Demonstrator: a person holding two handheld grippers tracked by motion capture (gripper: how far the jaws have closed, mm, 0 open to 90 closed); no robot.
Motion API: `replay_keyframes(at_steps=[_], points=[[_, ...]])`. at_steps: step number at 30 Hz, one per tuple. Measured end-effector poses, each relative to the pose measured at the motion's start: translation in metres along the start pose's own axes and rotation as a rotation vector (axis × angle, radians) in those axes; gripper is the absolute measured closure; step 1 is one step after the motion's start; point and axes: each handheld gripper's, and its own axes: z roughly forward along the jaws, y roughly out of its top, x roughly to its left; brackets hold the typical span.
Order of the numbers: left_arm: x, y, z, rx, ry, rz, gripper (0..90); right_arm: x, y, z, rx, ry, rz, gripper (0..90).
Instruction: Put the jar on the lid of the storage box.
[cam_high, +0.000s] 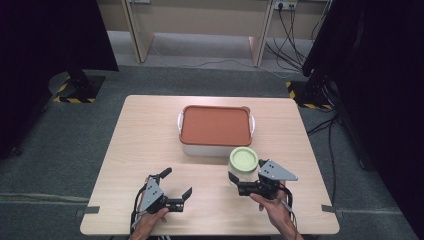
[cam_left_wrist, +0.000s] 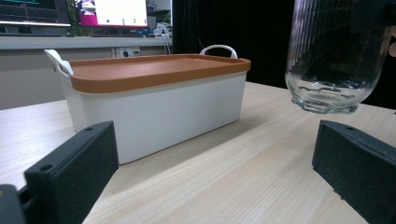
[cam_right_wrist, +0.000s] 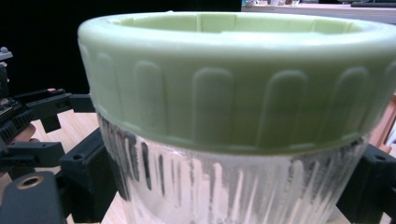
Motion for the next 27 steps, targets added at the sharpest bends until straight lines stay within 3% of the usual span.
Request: replay_keyframes(at_steps=[18, 27], points=[[-0.001, 0.0, 0.0, 0.006, 0.008, 0.012, 0.0, -0.006, 0.019, 0.015, -0.015, 0.0, 0.014, 11.6], [-0.001, 0.0, 0.0, 0.005, 0.01, 0.013, 0.0, -0.009, 0.029, 0.021, -0.018, -0.015, -0.003, 11.6]])
